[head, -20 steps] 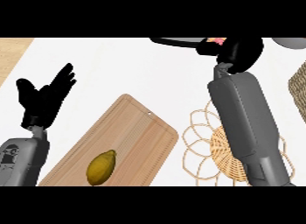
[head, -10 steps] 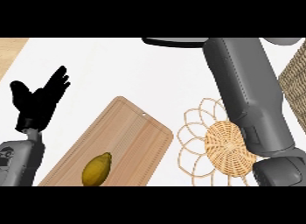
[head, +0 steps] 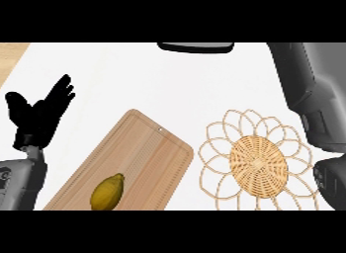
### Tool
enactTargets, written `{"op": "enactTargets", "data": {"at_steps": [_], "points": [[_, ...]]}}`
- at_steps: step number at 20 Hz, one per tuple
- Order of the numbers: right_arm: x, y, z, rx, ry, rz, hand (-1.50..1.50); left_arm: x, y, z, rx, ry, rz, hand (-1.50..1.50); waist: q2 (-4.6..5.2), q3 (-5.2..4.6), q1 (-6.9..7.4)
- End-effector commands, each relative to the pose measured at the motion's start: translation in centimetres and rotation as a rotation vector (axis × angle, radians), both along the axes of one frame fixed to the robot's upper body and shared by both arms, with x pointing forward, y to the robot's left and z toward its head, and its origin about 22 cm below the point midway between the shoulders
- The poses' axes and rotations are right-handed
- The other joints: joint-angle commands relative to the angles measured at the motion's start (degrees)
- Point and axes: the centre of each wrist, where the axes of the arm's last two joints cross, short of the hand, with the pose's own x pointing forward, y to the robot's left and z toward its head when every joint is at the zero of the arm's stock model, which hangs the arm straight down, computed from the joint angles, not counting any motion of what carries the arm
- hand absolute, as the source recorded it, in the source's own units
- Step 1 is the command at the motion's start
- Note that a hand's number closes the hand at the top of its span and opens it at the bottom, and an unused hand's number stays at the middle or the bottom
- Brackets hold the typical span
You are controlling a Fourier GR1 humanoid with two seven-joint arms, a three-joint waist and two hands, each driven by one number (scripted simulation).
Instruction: Pick the cupcake from the placemat and place it in the basket
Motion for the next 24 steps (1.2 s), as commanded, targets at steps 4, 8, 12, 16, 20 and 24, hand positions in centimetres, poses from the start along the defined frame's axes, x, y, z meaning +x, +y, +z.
{"op": "enactTargets", "data": {"at_steps": [4,8,12,16,20,24], "points": [[0.7,-5.1,2.4,0.059,0.026,-0.263,1.50,-0.2,0.1,0.4,0.009,-0.003,0.010,0.00,-0.16,0.04,-0.53],[0.7,-9.0,2.4,0.049,0.035,-0.362,1.50,-0.3,-0.2,-0.1,0.005,-0.010,-0.003,0.00,0.10,0.05,-0.57],[0.9,-8.9,-0.1,0.068,0.052,-0.397,1.50,-1.5,0.7,-0.6,0.001,0.011,0.029,0.00,-0.77,0.09,-1.69],[0.4,-12.4,-1.2,0.078,0.064,-0.365,1.50,-1.1,1.3,-1.1,-0.009,0.023,0.053,0.00,-0.94,0.12,-2.87],[0.0,-13.9,-3.2,0.069,0.093,-0.370,1.50,-2.1,2.6,-0.6,0.003,0.015,0.058,0.00,-1.28,0.13,-3.35],[-0.9,-15.8,-7.7,0.098,0.056,-0.364,1.50,-0.5,1.2,0.6,0.009,0.022,0.066,0.00,-1.33,0.16,-3.99]]}}
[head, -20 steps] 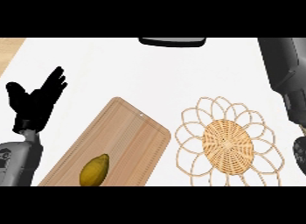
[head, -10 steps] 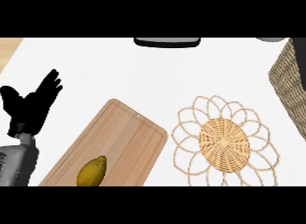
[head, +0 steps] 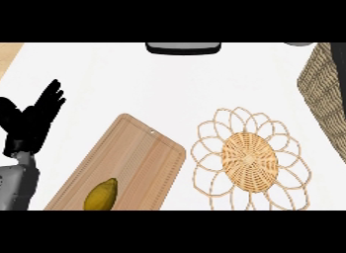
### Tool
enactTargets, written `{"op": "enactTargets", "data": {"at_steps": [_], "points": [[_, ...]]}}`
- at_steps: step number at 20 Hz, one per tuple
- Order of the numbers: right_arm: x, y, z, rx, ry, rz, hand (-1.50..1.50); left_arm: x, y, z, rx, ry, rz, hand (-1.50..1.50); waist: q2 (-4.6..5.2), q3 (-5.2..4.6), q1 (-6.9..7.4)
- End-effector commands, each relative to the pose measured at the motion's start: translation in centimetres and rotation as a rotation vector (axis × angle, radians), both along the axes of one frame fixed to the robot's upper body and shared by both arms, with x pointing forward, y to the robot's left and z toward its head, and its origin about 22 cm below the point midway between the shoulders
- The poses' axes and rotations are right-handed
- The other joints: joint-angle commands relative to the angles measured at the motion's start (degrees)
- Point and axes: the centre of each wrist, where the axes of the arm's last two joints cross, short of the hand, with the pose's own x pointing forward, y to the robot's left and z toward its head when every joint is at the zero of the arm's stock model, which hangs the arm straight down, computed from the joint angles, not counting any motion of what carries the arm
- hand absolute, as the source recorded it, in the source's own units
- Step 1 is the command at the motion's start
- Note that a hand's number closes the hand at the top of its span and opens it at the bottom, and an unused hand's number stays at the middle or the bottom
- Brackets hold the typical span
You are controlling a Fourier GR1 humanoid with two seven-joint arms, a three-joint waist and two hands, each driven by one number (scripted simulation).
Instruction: Pick the cupcake from the placemat and place it in the basket
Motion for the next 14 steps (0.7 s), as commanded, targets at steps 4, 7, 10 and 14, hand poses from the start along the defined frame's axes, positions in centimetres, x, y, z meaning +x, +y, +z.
{"op": "enactTargets", "data": {"at_steps": [4,7,10,14], "points": [[-1.2,-2.0,-3.5,0.082,-0.076,-0.080,1.50,-1.4,-0.5,-0.9,0.010,0.016,-0.016,0.00,-0.11,0.02,0.14],[-2.7,-5.5,-5.1,0.089,-0.181,-0.258,-1.50,-0.4,1.6,0.3,0.010,-0.023,0.023,0.00,0.12,-0.01,-0.38],[-2.9,-5.8,-5.3,0.125,-0.150,-0.236,-1.50,-0.3,-1.0,0.8,-0.007,-0.004,-0.008,0.00,-0.06,0.05,0.24],[-3.7,-8.4,-5.2,0.092,-0.135,-0.192,-1.50,-1.2,-0.6,0.9,0.000,0.002,0.000,0.00,0.01,0.05,0.35]]}}
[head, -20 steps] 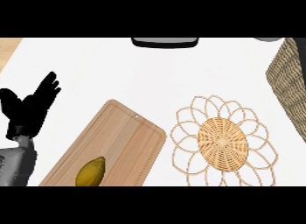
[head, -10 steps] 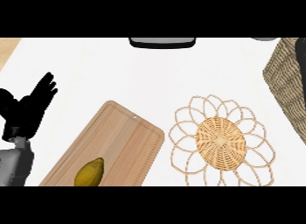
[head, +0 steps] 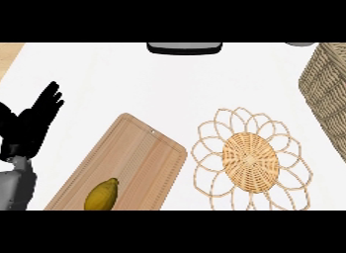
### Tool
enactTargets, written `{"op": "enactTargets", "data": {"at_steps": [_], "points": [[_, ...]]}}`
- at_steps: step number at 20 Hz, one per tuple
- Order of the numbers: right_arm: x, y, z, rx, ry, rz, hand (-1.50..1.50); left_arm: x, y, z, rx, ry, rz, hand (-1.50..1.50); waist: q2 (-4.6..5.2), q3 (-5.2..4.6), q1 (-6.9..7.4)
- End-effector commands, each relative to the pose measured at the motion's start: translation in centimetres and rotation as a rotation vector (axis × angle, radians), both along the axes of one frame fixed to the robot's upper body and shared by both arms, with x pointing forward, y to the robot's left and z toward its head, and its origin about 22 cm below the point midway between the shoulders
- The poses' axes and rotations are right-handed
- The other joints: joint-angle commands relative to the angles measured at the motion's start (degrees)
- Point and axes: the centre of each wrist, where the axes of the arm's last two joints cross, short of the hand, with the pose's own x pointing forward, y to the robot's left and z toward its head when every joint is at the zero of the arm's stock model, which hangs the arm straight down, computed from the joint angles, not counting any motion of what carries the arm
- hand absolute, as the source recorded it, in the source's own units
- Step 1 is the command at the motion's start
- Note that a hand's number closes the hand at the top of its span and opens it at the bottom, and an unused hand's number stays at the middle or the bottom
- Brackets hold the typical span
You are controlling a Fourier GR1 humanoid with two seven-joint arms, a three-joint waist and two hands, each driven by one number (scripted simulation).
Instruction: Pick the cupcake from the placemat and place it in the basket
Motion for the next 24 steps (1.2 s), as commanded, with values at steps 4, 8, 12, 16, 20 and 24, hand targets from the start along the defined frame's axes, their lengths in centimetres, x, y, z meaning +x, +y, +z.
{"op": "enactTargets", "data": {"at_steps": [4,8,12,16,20,24], "points": [[-0.4,0.9,0.2,0.025,-0.147,0.019,-1.50,-0.1,0.1,-1.9,-0.014,0.012,0.005,0.00,-0.07,-0.04,-0.35],[-1.4,-0.2,3.2,0.035,-0.328,-0.081,-1.50,-0.6,0.1,-0.1,-0.001,0.006,-0.001,0.00,-0.36,-0.04,-0.41],[-4.0,-2.3,3.2,0.011,-0.519,-0.142,-1.50,-0.1,1.3,-0.8,-0.013,0.015,0.043,0.00,-0.53,-0.07,-2.36],[-7.1,-1.6,3.1,0.031,-0.597,-0.159,-1.50,-1.8,1.7,-1.3,0.002,0.022,0.056,0.00,-1.51,-0.08,-2.97],[-11.2,0.3,3.2,0.079,-0.620,-0.109,-1.50,-0.7,1.8,-1.0,-0.009,0.038,0.090,0.00,-1.65,-0.14,-4.58],[-15.5,2.2,0.1,0.152,-0.534,-0.037,-1.50,-0.8,1.9,-1.1,0.005,0.027,0.113,0.00,-1.74,-0.12,-5.58]]}}
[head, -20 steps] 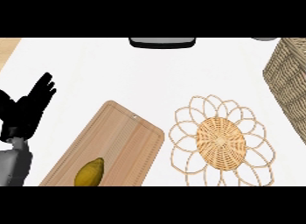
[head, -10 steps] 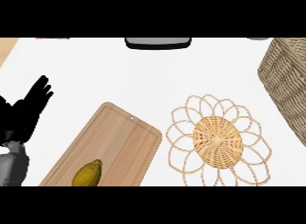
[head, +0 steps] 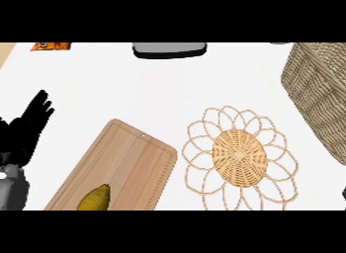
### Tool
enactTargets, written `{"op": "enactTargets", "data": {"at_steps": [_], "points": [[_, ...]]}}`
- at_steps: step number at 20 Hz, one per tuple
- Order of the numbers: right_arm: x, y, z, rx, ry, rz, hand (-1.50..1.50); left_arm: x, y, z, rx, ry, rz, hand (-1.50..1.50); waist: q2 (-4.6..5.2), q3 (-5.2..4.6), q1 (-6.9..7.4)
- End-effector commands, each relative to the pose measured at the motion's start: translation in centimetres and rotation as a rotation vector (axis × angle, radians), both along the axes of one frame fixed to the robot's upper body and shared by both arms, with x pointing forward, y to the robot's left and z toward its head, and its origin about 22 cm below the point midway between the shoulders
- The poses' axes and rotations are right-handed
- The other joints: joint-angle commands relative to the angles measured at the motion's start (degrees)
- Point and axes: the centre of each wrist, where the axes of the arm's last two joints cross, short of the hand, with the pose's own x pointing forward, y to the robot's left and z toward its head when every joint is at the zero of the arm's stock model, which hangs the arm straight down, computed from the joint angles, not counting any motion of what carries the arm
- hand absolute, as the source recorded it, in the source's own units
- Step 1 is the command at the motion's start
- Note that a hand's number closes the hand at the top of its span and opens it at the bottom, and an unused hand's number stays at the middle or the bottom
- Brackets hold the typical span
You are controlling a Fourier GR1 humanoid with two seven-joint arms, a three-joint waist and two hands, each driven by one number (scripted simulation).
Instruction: Pick the cupcake from the placemat and place it in the basket
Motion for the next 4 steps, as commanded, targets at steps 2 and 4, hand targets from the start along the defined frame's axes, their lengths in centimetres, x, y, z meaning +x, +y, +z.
{"op": "enactTargets", "data": {"at_steps": [2,4], "points": [[-6.4,2.0,-1.7,0.098,0.056,0.089,-1.50,-1.1,0.4,-0.7,-0.002,0.016,0.014,0.00,-0.39,0.00,-0.57],[-9.3,2.6,-1.1,0.075,0.049,0.117,-1.50,-0.1,0.4,0.9,0.002,0.001,0.011,0.00,-0.15,0.03,-0.44]]}}
